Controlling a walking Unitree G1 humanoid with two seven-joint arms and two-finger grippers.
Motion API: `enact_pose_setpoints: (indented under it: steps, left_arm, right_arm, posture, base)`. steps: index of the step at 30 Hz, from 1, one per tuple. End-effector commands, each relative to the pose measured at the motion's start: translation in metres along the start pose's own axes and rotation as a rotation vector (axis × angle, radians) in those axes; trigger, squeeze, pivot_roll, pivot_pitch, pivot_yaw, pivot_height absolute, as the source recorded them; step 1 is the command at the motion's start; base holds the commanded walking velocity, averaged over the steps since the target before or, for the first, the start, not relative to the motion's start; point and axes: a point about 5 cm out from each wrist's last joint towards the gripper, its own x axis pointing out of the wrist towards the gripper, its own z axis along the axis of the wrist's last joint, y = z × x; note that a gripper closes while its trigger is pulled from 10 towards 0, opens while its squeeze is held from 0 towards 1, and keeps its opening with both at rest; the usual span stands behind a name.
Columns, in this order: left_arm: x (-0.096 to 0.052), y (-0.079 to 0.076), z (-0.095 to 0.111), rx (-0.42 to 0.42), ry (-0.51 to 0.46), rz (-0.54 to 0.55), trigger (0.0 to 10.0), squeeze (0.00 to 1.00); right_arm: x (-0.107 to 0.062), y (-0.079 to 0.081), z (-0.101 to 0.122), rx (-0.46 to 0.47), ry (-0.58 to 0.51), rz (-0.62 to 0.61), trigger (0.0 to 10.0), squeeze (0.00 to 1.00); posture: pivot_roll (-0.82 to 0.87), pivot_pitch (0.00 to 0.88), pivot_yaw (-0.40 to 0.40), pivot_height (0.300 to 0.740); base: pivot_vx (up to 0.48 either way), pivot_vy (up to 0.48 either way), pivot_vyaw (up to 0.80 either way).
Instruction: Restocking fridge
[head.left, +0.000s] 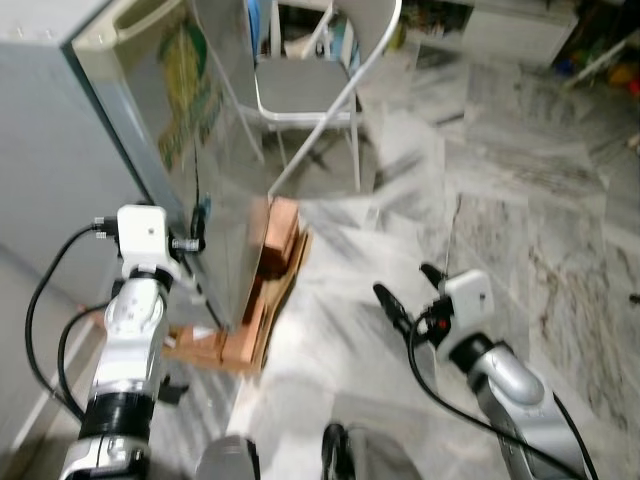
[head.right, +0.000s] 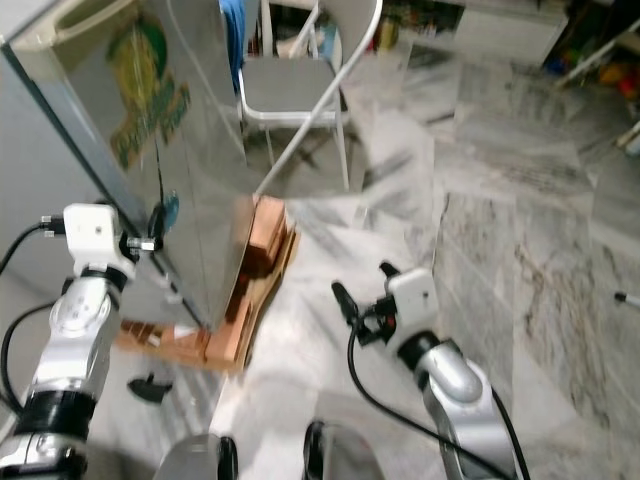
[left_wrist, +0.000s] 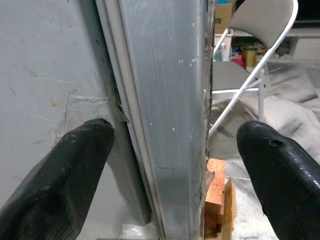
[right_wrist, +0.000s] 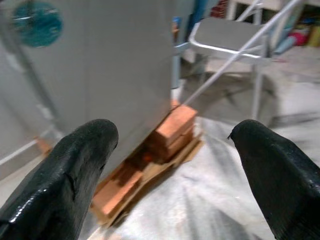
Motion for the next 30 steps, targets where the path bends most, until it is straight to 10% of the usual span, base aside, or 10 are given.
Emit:
enact_pose_setpoints:
  steps: [1, 14, 30]
  left_arm:
    - [0.006, -0.006, 0.001, 0.005, 0.001, -0.019, 10.0, 0.00]
    - [0.016, -0.032, 0.014, 0.019, -0.076, -0.113, 10.0, 0.00]
    - [0.020, -0.060, 0.023, -0.042, -0.116, -0.226, 10.0, 0.00]
  right_arm:
    - [-0.004, 0.005, -0.002, -0.001, 0.011, 0.040, 10.0, 0.00]
    - [-0.011, -0.026, -0.046, 0.008, 0.160, -0.163, 10.0, 0.00]
    - [-0.011, -0.005, 0.004, 0.038, -0.079, -0.045, 10.0, 0.00]
  posture:
    - [-0.01, 0.119, -0.057, 0.740]
    - [-0.01, 0.121, -0.048, 0.740]
    - [-0.02, 0.116, -0.029, 0.740]
  base:
    - [0.000, 0.000, 0.00]
    - [0.000, 0.000, 0.00]
    - [0.000, 0.000, 0.00]
